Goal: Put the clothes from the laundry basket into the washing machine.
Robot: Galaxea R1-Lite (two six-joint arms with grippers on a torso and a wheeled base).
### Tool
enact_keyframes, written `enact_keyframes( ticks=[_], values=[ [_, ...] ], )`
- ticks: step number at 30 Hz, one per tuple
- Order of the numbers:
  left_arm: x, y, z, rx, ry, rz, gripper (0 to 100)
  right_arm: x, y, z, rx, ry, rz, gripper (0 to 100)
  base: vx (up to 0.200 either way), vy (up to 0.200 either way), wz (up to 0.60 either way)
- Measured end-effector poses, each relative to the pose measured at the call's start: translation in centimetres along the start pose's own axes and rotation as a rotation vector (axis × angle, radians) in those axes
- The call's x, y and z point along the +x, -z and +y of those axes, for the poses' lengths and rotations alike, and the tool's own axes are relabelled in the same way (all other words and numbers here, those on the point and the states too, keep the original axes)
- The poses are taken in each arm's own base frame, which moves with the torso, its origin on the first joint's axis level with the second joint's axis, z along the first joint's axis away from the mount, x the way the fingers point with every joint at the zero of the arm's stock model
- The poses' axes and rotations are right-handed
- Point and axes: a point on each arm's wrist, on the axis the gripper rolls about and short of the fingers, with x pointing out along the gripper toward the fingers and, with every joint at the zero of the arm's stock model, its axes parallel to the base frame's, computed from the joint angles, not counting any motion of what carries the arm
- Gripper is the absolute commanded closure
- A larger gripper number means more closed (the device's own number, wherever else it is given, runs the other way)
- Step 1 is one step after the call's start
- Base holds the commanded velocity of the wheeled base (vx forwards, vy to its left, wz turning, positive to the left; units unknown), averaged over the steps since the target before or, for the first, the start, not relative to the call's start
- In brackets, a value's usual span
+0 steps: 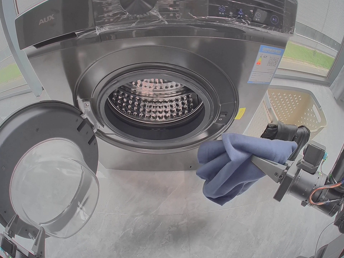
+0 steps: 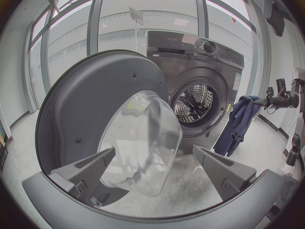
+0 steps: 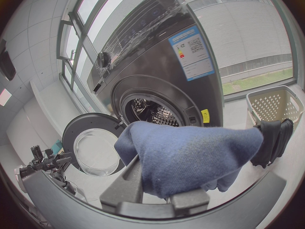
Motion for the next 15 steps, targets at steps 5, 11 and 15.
enact_keyframes(
  ticks=[5,11,15],
  values=[
    [0.0,0.0,0.0,0.031,0.002,0.0,0,0.7,0.2,0.4,-0.027,-0.003,0.01,100,0.0,0.0,0.0],
    [0.0,0.0,0.0,0.041,0.011,0.001,0,2.2,0.1,1.5,-0.027,0.039,-0.006,100,0.0,0.0,0.0],
    [0.0,-0.2,-0.1,0.042,0.017,-0.022,0,3.1,0.0,2.3,-0.019,0.016,-0.038,100,0.0,0.0,0.0]
  ],
)
